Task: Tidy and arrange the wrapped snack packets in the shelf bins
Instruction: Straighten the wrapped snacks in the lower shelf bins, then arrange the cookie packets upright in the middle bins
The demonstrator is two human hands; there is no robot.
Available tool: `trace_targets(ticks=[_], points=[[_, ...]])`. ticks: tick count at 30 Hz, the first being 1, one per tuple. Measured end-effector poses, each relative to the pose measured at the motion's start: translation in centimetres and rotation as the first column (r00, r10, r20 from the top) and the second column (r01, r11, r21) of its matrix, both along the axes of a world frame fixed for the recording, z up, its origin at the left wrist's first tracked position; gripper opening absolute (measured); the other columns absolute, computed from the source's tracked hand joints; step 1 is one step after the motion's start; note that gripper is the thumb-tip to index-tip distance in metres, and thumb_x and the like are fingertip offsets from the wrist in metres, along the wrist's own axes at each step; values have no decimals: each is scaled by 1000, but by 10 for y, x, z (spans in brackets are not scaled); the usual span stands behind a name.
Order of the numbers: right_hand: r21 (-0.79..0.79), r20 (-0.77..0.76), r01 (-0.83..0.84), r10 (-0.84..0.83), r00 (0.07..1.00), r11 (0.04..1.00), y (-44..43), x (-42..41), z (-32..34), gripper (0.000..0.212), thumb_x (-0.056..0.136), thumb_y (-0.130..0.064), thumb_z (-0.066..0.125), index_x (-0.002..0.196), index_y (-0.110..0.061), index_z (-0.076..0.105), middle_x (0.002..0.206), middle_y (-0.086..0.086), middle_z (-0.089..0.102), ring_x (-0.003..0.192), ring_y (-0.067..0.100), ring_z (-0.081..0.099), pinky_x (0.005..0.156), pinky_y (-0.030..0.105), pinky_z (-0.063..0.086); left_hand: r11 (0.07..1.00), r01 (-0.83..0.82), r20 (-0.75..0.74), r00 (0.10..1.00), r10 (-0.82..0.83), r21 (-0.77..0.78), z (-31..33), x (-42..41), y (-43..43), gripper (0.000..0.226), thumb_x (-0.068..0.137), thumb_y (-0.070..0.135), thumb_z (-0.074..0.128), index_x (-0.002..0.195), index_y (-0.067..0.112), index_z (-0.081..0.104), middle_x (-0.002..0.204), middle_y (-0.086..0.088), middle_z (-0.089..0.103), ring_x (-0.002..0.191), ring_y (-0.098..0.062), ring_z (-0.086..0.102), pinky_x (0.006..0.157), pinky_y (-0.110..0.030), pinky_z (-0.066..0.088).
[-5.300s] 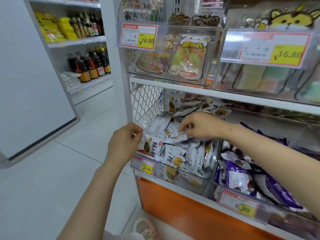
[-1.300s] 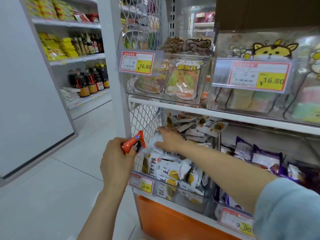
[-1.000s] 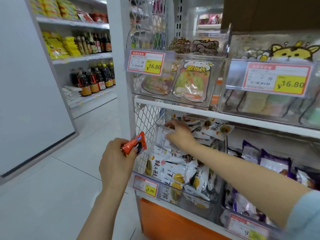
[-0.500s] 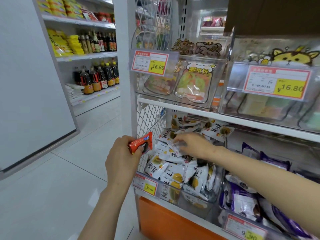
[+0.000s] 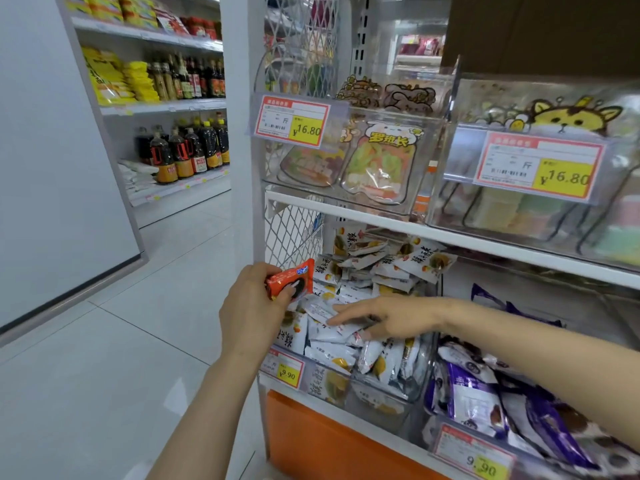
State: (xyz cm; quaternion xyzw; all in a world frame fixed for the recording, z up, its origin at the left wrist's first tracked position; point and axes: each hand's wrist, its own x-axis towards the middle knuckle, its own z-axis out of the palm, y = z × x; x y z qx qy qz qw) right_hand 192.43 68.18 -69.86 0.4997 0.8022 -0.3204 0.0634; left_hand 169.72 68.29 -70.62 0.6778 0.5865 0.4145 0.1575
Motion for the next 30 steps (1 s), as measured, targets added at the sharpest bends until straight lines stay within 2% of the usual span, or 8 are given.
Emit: trace_targets(ticks=[3, 6, 8, 15, 18, 21, 25, 30], points=[[62, -90, 67, -61, 994, 996, 1, 5, 12, 52, 93, -16, 57, 135, -43, 44, 145, -20, 38, 132, -2, 34, 112, 27, 22, 1000, -1, -5, 1000, 1, 10, 0, -1, 2, 25, 85, 25, 65, 109, 18, 60, 109, -1, 60, 97, -18, 55, 68, -25, 32], [457, -200, 326, -262, 944, 828, 24, 12, 19, 50, 90, -11, 57, 131, -38, 49, 138, -16, 46, 123, 3, 45, 100, 23, 40, 1000, 13, -3, 1000, -13, 15, -1, 2, 3, 25, 85, 25, 66, 108, 18, 60, 108, 0, 60, 95, -18, 55, 67, -25, 33], [606, -101, 362, -383, 918, 708, 45, 20, 20, 62, 86, -10, 56, 139, -38, 39, 146, -12, 37, 127, 10, 43, 90, 20, 41, 999, 40, 6, 999, -40, 16, -3, 6, 3, 24, 85, 25, 66, 107, 18, 60, 106, 0, 61, 95, -18, 55, 68, -26, 35], [667, 369, 142, -490, 790, 731, 86, 22, -10, 77, 85, -34, 62, 148, -27, 19, 153, 5, 28, 133, 27, 37, 103, 36, 38, 987, 158, 36, 987, -158, -9, -12, 21, 16, 23, 84, 15, 66, 107, 12, 63, 102, -7, 63, 94, -24, 57, 79, -36, 49], [730, 209, 210, -505, 837, 650, 85, 12, -6, 43, 87, -13, 55, 129, -18, 44, 126, 9, 54, 105, 25, 54, 79, 33, 47, 987, 163, 20, 986, -163, -9, -16, 22, 21, 24, 83, 11, 65, 107, 10, 63, 103, -7, 63, 94, -22, 55, 75, -29, 44], [708, 29, 301, -452, 891, 639, 86, 4, 2, 39, 89, -28, 59, 124, -17, 48, 110, 3, 61, 85, 17, 53, 62, 29, 40, 991, 136, 42, 990, -136, -2, -17, 20, 24, 24, 84, 12, 64, 108, 11, 63, 101, -8, 61, 90, -21, 54, 72, -28, 40], [319, -165, 342, -303, 939, 884, 85, 3, 18, 52, 84, -31, 68, 132, -30, 49, 123, -8, 58, 105, 8, 57, 85, 23, 46, 996, 83, 71, 994, -84, 16, -15, 19, 25, 22, 85, 16, 64, 107, 13, 63, 102, -8, 61, 88, -23, 56, 73, -31, 44], [252, -404, 549, -429, 808, 797, 80, 37, 27, 38, 83, -9, 70, 115, -23, 56, 122, 6, 55, 113, 24, 54, 104, 47, 41, 998, 58, 48, 997, -59, 16, -13, 16, 25, 24, 85, 17, 63, 109, 13, 62, 106, -7, 61, 94, -25, 57, 73, -29, 42]])
